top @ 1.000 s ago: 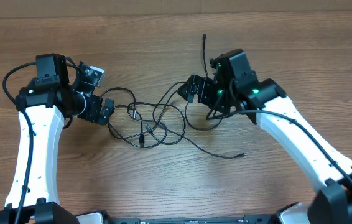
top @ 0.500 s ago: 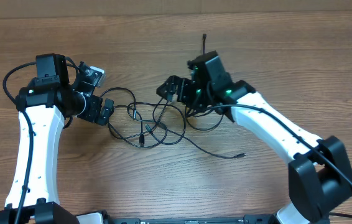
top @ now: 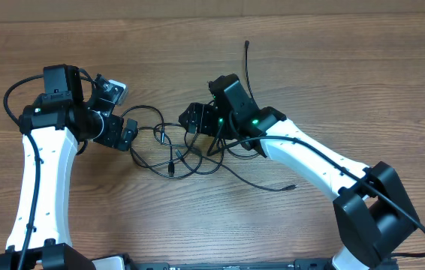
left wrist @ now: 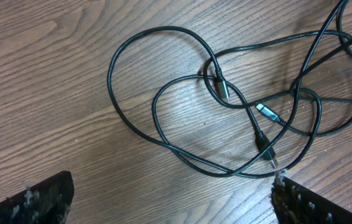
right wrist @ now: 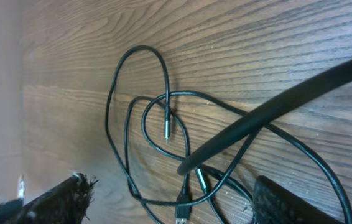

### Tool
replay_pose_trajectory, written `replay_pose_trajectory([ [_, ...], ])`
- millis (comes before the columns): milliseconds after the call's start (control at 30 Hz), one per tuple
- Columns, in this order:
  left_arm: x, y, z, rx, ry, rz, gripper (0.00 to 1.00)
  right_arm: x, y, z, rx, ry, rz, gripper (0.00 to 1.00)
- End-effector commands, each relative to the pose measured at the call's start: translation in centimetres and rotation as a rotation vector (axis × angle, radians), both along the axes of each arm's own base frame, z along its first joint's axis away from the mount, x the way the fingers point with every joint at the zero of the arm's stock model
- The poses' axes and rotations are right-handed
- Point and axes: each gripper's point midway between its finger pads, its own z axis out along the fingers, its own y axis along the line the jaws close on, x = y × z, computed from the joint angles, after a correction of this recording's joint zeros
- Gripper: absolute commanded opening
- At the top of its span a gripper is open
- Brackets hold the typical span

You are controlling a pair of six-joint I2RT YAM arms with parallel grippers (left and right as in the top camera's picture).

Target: Untangle cables

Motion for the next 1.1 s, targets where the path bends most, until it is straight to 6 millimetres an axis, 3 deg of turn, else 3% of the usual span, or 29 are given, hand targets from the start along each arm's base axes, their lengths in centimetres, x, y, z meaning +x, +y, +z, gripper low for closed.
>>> replay_pose_trajectory([
  [0,0.3,0.3,0.2,0.008,-0.008,-0.008,1.00,0.8,-0.7,-0.3,-0.050,-0.040,-0.048,0.75],
  [333,0.3,0.3,0.2,0.009,-0.008,-0.008,1.00,-0.1,-1.3,-1.3,-0.089,0.008,-0.045,0.44],
  [733,0.3,0.3,0.2,0.009,-0.008,-0.008,1.00,-0.2,-1.4,-1.4,-0.092,0.013,-0.045,0.40],
  [1067,0.3,0.3,0.2,0.009,-0.008,-0.008,1.00,-0.2,-1.4,-1.4,-0.093,0.012,-0.045,0.24],
])
